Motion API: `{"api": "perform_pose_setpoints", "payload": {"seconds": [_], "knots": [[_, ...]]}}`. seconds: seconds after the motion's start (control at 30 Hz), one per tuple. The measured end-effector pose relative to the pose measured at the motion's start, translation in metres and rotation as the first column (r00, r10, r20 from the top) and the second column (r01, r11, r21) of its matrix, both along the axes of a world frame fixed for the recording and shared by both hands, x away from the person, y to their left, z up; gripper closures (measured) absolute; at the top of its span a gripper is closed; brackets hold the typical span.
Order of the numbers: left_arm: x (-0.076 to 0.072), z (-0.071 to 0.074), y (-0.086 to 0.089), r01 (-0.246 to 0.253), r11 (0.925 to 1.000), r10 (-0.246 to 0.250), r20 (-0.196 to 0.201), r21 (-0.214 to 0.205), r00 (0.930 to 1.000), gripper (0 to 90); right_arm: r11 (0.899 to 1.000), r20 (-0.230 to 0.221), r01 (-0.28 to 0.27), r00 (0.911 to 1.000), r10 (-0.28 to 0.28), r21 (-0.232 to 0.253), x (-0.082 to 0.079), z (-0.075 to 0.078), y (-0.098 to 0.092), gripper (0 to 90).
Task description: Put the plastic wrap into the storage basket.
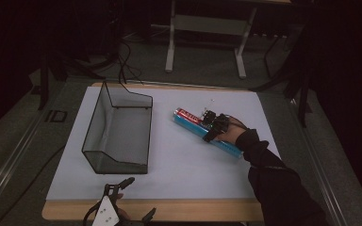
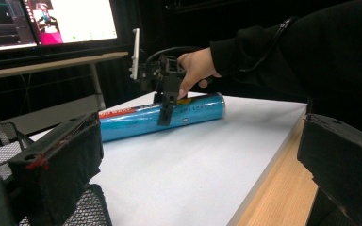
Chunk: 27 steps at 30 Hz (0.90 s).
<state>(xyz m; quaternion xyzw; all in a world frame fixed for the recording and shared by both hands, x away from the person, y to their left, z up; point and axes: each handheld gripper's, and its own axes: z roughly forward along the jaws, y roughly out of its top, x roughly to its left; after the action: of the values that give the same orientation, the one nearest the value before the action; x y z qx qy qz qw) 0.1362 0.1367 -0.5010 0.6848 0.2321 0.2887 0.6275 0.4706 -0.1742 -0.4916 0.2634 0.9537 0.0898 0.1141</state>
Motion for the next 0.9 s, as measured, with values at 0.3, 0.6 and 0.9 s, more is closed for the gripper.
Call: {"api": "perform_pose_setpoints", "payload": {"seconds": [0.3, 0.6, 0.9], "knots": [[0.000, 0.000, -0.001, 0.003, 1.0000, -0.003, 0.002, 0.005, 1.0000, 1.4, 1.000, -0.063, 0.027, 0.9977, -0.028, -0.007, 0.006, 0.003, -0.001, 24.4], [0.000, 0.000, 0.000, 0.007, 1.0000, -0.007, 0.000, 0.005, 1.0000, 1.4, 0.999, -0.084, 0.029, 0.9959, -0.032, -0.034, 0.012, -0.007, 0.005, 28.4], [0.001, -0.001, 0.000, 0.006, 0.9999, -0.006, -0.002, 0.008, 1.0000, 1.4, 0.998, -0.080, -0.004, 0.9968, -0.001, -0.070, 0.013, -0.012, 0.008, 30.5]]}}
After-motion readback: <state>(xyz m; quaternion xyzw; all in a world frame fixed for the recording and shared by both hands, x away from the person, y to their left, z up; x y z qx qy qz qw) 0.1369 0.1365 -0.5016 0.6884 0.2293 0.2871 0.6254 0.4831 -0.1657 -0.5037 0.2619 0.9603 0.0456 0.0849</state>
